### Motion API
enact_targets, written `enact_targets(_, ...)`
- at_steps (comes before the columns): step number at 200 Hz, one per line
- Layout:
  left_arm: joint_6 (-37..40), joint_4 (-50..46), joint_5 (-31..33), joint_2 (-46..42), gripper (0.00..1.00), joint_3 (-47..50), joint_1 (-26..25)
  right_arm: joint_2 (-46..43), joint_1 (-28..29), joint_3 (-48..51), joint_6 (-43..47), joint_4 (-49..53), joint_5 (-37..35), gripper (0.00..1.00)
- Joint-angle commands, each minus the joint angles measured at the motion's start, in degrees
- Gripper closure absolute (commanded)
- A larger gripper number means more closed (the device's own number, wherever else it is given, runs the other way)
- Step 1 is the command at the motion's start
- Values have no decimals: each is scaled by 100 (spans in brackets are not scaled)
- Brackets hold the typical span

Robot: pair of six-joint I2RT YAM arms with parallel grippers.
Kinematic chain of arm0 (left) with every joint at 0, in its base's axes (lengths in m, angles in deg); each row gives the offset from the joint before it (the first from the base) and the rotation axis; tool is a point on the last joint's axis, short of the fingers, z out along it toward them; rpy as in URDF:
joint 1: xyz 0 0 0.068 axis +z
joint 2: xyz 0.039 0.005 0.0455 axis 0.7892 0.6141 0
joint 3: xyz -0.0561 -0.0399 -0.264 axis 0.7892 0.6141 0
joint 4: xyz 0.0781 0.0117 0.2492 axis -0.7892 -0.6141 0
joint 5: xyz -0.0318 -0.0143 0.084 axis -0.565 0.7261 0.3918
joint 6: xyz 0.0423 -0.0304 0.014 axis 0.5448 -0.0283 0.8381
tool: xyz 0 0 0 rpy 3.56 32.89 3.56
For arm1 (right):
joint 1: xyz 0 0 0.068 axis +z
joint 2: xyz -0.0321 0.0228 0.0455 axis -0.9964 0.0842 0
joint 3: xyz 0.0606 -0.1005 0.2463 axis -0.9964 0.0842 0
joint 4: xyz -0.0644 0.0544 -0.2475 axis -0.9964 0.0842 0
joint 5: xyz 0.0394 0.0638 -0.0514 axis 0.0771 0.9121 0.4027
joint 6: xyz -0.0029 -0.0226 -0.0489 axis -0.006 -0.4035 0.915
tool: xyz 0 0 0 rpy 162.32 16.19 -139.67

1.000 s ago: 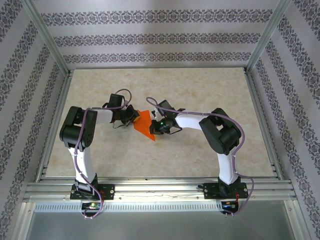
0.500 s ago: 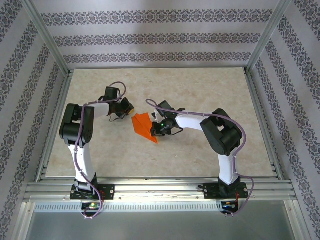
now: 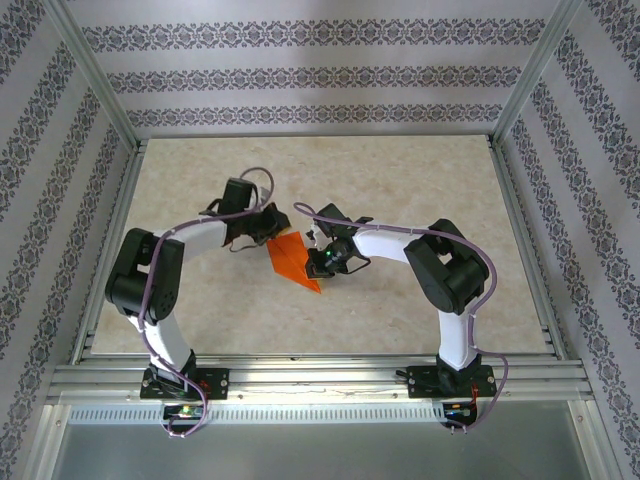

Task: Fold a paper plane with a square sheet of paper (pick it up from the middle)
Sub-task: Fourth fold the wing at the center of the table.

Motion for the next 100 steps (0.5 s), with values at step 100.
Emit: enact_targets(100,-44,620,181,633,95,979,-103,-181,-106,-13,-736,-648,780,100)
